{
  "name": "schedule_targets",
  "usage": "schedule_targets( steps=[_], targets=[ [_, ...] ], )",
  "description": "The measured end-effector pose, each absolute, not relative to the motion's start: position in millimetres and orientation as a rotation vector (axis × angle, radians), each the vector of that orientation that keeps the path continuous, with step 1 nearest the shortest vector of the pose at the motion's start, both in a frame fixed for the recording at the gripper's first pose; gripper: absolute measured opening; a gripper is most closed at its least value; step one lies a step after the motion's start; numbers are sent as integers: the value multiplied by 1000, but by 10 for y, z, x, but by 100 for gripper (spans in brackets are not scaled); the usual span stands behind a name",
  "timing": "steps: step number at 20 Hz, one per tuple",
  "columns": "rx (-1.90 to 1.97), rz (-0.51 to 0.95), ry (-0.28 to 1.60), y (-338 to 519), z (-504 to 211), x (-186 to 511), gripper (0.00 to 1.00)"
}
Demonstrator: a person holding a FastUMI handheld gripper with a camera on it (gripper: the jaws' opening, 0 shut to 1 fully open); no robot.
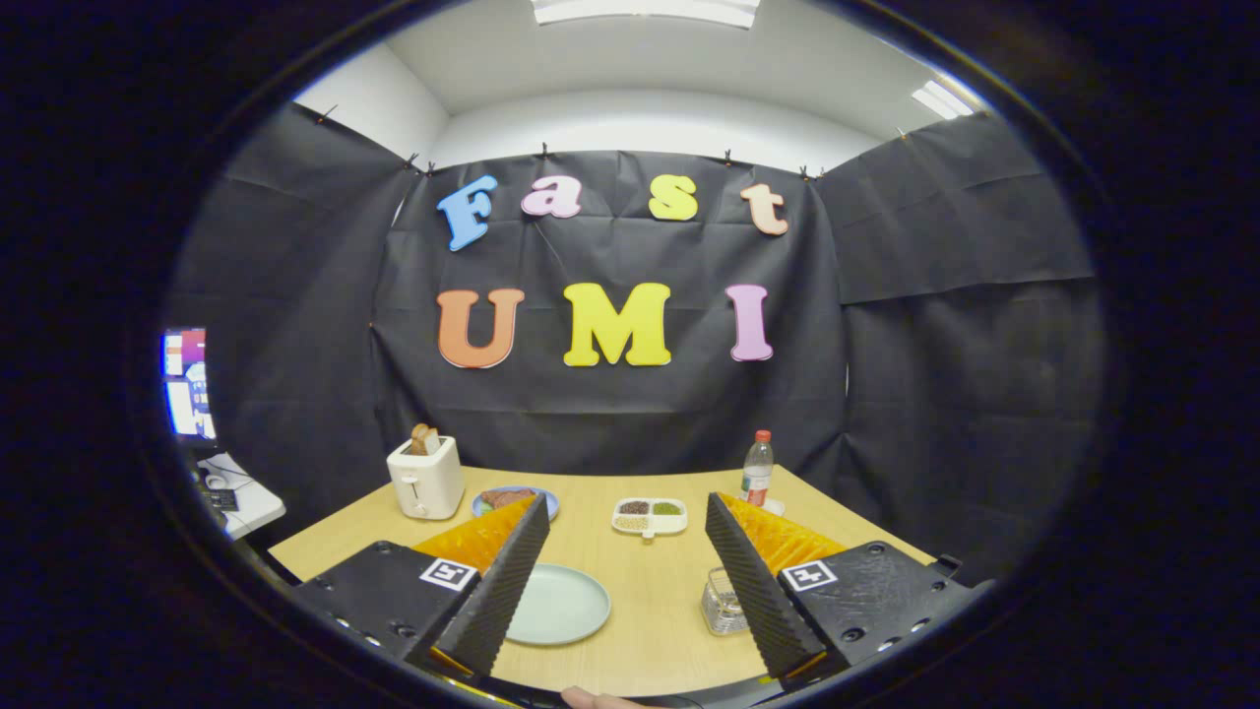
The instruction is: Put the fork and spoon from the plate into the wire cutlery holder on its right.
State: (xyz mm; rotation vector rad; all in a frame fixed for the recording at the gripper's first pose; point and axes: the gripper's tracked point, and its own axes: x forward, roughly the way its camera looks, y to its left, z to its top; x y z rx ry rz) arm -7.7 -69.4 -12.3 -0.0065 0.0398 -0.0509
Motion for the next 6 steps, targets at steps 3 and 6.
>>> schedule_targets(
  steps=[3, 6],
  targets=[
    [-8, -51, 30, -710, -97, -97, 96],
    [-22, -47, 19, -713, -80, -113, 96]
  ],
)
